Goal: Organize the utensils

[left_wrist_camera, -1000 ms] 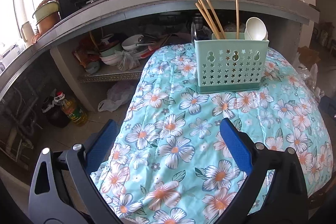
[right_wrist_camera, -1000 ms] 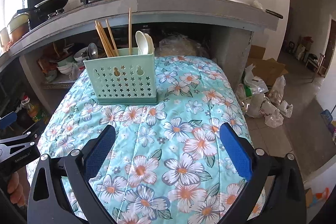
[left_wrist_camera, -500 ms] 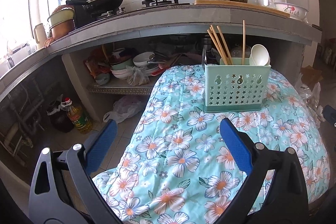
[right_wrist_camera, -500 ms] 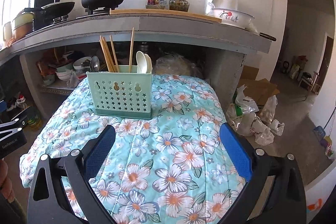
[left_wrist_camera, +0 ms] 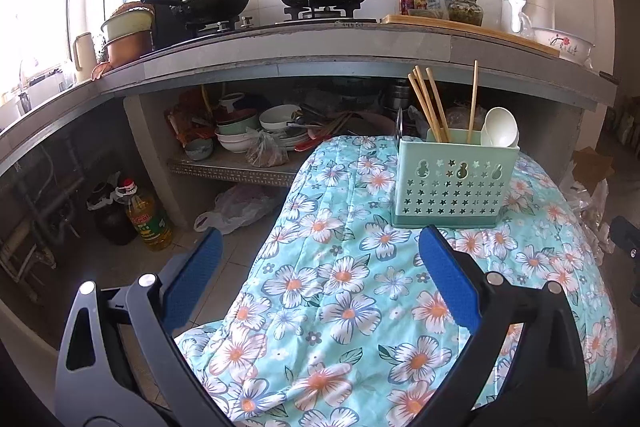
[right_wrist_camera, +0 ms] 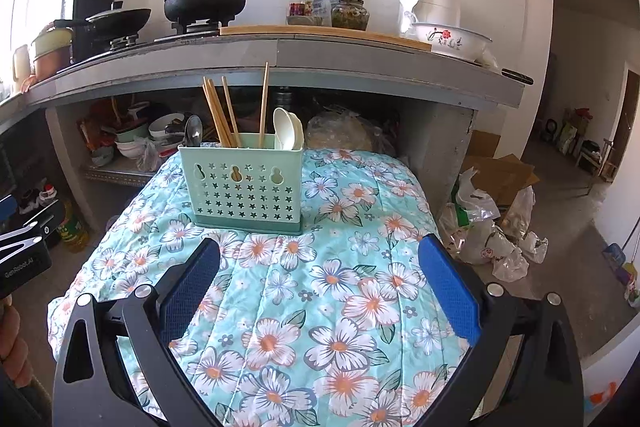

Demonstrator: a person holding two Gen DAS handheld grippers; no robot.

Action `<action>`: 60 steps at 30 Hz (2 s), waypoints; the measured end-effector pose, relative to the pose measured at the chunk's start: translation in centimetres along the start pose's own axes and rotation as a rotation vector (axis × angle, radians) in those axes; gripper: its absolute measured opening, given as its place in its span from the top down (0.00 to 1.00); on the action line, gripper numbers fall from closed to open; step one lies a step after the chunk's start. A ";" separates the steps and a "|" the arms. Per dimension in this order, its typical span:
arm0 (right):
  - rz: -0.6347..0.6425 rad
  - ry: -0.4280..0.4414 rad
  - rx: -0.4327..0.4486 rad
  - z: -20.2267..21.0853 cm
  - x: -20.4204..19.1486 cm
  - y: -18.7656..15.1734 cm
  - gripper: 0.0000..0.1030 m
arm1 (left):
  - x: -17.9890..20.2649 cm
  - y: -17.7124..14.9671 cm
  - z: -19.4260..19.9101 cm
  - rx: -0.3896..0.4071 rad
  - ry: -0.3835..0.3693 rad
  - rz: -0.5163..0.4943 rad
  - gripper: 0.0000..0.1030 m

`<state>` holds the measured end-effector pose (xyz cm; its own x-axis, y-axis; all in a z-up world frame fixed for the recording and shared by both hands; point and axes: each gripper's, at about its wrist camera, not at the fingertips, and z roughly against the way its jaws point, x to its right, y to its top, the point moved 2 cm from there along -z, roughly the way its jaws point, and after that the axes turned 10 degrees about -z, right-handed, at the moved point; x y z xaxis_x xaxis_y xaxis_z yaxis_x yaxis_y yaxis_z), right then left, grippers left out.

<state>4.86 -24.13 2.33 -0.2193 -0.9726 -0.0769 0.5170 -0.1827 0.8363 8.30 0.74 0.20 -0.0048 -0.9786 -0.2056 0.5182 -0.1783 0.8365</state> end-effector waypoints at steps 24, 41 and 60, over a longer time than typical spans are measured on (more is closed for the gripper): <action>-0.009 -0.001 0.009 0.3 0.2 0.3 0.06 | 0.3 0.0 -0.1 -0.015 -0.013 -0.005 0.08; -0.006 -0.001 0.009 0.3 0.2 0.2 0.06 | 0.3 0.0 -0.4 -0.028 -0.023 -0.009 0.08; -0.001 0.003 0.010 0.4 -0.1 0.1 0.06 | 0.4 -0.2 -0.3 -0.024 -0.030 -0.015 0.08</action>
<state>4.55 -23.96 2.63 -0.2174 -0.9729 -0.0792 0.5081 -0.1821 0.8418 8.41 0.46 -0.17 -0.0382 -0.9785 -0.2028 0.5381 -0.1911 0.8209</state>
